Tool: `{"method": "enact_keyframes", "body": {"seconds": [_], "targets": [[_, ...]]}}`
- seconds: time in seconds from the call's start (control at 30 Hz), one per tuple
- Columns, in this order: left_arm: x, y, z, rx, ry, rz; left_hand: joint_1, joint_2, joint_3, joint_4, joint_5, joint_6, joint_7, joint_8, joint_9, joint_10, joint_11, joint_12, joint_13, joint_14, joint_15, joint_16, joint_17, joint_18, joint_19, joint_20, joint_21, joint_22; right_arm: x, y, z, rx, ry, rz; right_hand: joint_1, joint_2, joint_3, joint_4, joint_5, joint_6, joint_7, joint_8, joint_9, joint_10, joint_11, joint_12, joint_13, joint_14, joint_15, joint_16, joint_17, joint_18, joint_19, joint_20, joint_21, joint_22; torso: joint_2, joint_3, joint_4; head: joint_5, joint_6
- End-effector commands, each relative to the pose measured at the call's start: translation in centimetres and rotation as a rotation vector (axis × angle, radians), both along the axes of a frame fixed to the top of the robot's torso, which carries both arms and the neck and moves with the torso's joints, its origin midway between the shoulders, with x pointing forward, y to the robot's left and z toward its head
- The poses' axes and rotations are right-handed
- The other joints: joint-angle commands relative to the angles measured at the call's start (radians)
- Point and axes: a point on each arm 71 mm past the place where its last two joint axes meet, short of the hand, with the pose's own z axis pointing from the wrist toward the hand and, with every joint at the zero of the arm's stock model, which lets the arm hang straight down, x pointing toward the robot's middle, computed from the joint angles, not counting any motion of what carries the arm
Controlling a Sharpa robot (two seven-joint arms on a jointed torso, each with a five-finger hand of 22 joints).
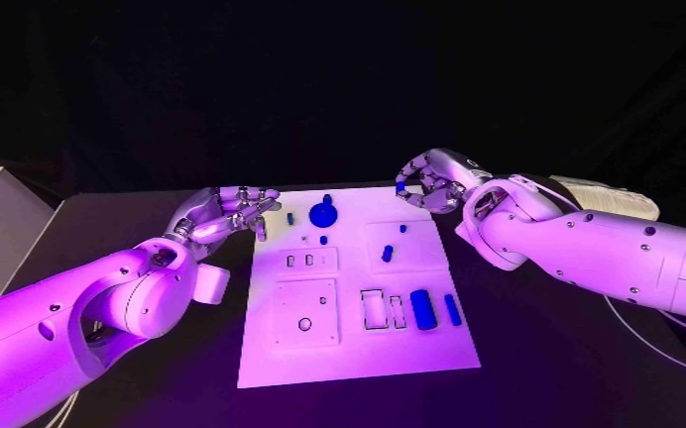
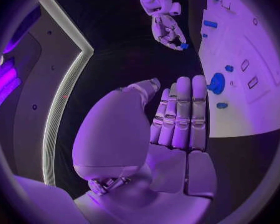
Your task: Assemble the parts on the task board
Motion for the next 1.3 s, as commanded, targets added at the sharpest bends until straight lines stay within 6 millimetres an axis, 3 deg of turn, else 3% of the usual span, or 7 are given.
{"method": "enact_keyframes", "body": {"seconds": [0.03,0.53,0.77,1.0,1.13,1.27,1.3], "targets": [[0.0,-0.4,0.0,-0.003,-0.001,-0.021,-0.011,0.0,0.004,-0.003,-0.006,0.005,-0.011,0.007,0.003,-0.003,-0.008,0.002,0.001,-0.006,-0.005,0.007,-0.001,0.016,-0.008,0.0,0.004,0.001,-0.8,1.8,0.3,0.007,-0.017,-0.019,-0.007,-0.001,0.005,0.001,-0.006,0.008,0.002,0.005,0.001,0.105,-0.008,0.006,0.263,0.102,-0.002,0.004,0.263,-0.014,0.105,-0.008,0.002,0.263,-0.009,-0.0044,0.0013,0.005,-0.006],[0.3,-1.2,-0.5,0.039,0.012,-0.017,-0.024,0.0,-0.002,-0.006,-0.008,0.006,-0.017,0.011,0.009,0.047,-0.021,0.032,0.018,0.0,-0.015,0.015,-0.003,0.016,-0.011,-0.008,0.012,0.004,-4.1,11.5,-3.4,0.004,0.138,0.062,-0.011,0.0,0.008,-0.001,-0.017,0.006,0.001,0.006,0.003,0.105,-0.009,0.006,0.263,0.102,-0.001,0.004,0.263,-0.014,0.105,-0.007,0.002,0.263,-0.023,-0.0149,0.0015,0.022,-0.028],[0.3,-1.1,-0.6,0.057,0.015,-0.008,-0.029,-0.002,-0.014,-0.015,-0.009,0.0,-0.021,0.009,0.012,0.083,-0.031,0.075,0.045,0.007,-0.022,0.027,0.0,0.014,-0.003,-0.015,0.024,0.015,-5.3,13.7,-5.1,-0.013,0.171,0.082,-0.013,0.0,0.01,-0.002,-0.013,0.002,0.002,0.004,0.003,0.105,-0.009,0.006,0.263,0.102,0.0,0.004,0.263,-0.014,0.105,-0.006,0.002,0.263,-0.021,-0.0146,0.0009,0.022,-0.033],[0.3,-1.1,-0.6,0.066,0.015,-0.006,-0.029,0.005,-0.037,-0.031,-0.008,-0.002,-0.034,0.011,0.016,0.08,-0.045,0.18,0.124,0.017,-0.035,0.063,0.023,0.007,0.024,-0.026,0.057,0.052,-5.8,15.1,-6.0,-0.032,0.164,0.083,-0.014,-0.001,0.01,-0.002,-0.011,0.0,0.003,0.004,0.003,0.105,-0.008,0.006,0.263,0.102,0.001,0.004,0.263,-0.014,0.105,-0.006,0.002,0.263,-0.021,-0.0142,0.0017,0.024,-0.039],[0.2,-1.1,-0.5,0.069,0.016,-0.011,-0.032,0.011,-0.048,-0.037,-0.006,-0.003,-0.037,0.021,0.022,0.013,-0.05,0.312,0.229,0.021,-0.038,0.114,0.058,-0.003,0.055,-0.03,0.103,0.108,-5.8,15.5,-6.4,-0.037,0.158,0.077,-0.015,-0.001,0.01,-0.003,-0.011,0.0,0.003,0.004,0.003,0.105,-0.008,0.006,0.263,0.102,0.001,0.004,0.263,-0.014,0.105,-0.006,0.002,0.263,-0.02,-0.0142,0.0027,0.027,-0.044],[0.2,-1.1,-0.5,0.079,0.013,-0.012,-0.034,0.012,-0.047,-0.035,-0.006,-0.003,-0.039,0.031,0.027,-0.027,-0.053,0.403,0.296,0.083,-0.04,0.227,0.187,-0.014,0.097,-0.032,0.155,0.178,-5.8,15.9,-6.7,-0.036,0.153,0.079,-0.017,-0.003,0.009,-0.003,-0.01,0.0,0.003,0.004,0.003,0.105,-0.008,0.006,0.263,0.102,0.001,0.004,0.263,-0.014,0.105,-0.005,0.002,0.263,-0.019,-0.0126,0.0015,0.037,-0.046],[0.2,-1.0,-0.5,0.082,0.012,-0.013,-0.035,0.012,-0.046,-0.034,-0.006,-0.006,-0.04,0.033,0.027,-0.038,-0.054,0.431,0.316,0.131,-0.042,0.296,0.267,-0.024,0.132,-0.033,0.19,0.231,-5.8,16.0,-6.8,-0.036,0.152,0.081,-0.019,-0.005,0.009,-0.003,-0.009,0.0,0.003,0.004,0.003,0.105,-0.007,0.006,0.263,0.102,0.001,0.004,0.263,-0.014,0.105,-0.005,0.002,0.263,-0.02,-0.0123,0.0008,0.038,-0.047]]}}
